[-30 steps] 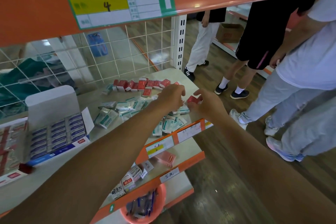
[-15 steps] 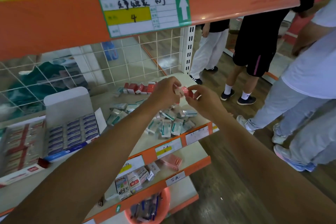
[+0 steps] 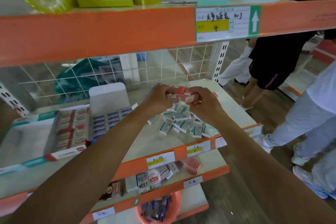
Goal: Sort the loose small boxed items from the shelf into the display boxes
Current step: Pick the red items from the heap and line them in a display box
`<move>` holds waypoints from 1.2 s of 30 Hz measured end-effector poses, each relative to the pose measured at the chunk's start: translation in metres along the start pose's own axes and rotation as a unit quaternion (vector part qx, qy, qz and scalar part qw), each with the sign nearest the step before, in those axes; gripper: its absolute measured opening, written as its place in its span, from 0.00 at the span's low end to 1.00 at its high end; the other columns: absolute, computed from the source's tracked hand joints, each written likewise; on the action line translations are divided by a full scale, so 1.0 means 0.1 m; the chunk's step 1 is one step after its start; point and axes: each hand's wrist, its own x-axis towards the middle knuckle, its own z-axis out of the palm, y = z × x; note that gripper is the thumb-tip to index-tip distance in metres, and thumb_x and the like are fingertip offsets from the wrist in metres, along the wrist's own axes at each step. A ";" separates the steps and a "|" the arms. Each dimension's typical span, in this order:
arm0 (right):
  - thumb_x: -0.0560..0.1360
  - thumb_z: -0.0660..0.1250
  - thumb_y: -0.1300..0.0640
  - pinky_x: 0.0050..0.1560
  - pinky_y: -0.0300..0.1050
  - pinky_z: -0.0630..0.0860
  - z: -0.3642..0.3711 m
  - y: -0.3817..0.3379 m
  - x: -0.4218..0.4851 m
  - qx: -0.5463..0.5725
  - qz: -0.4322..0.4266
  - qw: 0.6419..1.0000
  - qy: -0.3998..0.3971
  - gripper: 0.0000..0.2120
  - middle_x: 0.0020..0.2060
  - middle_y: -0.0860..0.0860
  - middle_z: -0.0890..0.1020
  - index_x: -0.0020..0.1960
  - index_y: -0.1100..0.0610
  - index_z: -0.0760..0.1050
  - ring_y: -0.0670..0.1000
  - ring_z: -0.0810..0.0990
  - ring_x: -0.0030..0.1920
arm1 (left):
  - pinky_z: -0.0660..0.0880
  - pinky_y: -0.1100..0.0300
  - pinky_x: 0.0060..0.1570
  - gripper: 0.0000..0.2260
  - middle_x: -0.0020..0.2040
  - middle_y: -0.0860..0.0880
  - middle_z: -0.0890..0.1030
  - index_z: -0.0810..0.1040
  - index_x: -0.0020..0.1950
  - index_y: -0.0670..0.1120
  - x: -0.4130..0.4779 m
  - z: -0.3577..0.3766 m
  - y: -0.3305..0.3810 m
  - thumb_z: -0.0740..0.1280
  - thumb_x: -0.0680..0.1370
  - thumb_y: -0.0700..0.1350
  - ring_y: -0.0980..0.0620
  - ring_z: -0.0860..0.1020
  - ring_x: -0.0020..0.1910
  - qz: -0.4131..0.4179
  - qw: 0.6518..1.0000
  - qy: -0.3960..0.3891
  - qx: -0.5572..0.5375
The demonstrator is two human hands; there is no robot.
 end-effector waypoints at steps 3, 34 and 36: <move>0.68 0.67 0.69 0.40 0.25 0.67 0.10 -0.13 -0.04 -0.001 -0.041 0.999 0.004 0.23 0.43 0.51 0.73 0.59 0.52 0.77 0.49 0.74 0.41 | 0.71 0.63 0.38 0.18 0.44 0.49 0.79 0.81 0.53 0.44 -0.08 -0.14 -0.12 0.70 0.65 0.32 0.49 0.80 0.44 0.001 1.000 -0.001 0.015; 0.71 0.72 0.65 0.53 0.39 0.71 1.41 -1.62 -0.02 -0.067 -0.228 0.969 -0.074 0.19 0.55 0.55 0.77 0.61 0.57 0.78 0.52 0.74 0.55 | 0.67 0.69 0.34 0.14 0.50 0.54 0.76 0.71 0.52 0.51 -1.10 -1.47 -1.33 0.72 0.72 0.42 0.54 0.74 0.47 -0.102 0.989 0.057 0.091; 0.71 0.73 0.62 0.56 0.44 0.74 1.52 -1.69 -0.02 -0.079 -0.242 0.964 -0.082 0.19 0.53 0.53 0.78 0.61 0.56 0.78 0.52 0.75 0.55 | 0.69 0.68 0.36 0.14 0.49 0.54 0.77 0.72 0.52 0.51 -1.16 -1.53 -1.40 0.73 0.72 0.43 0.54 0.76 0.46 -0.108 0.988 0.059 0.096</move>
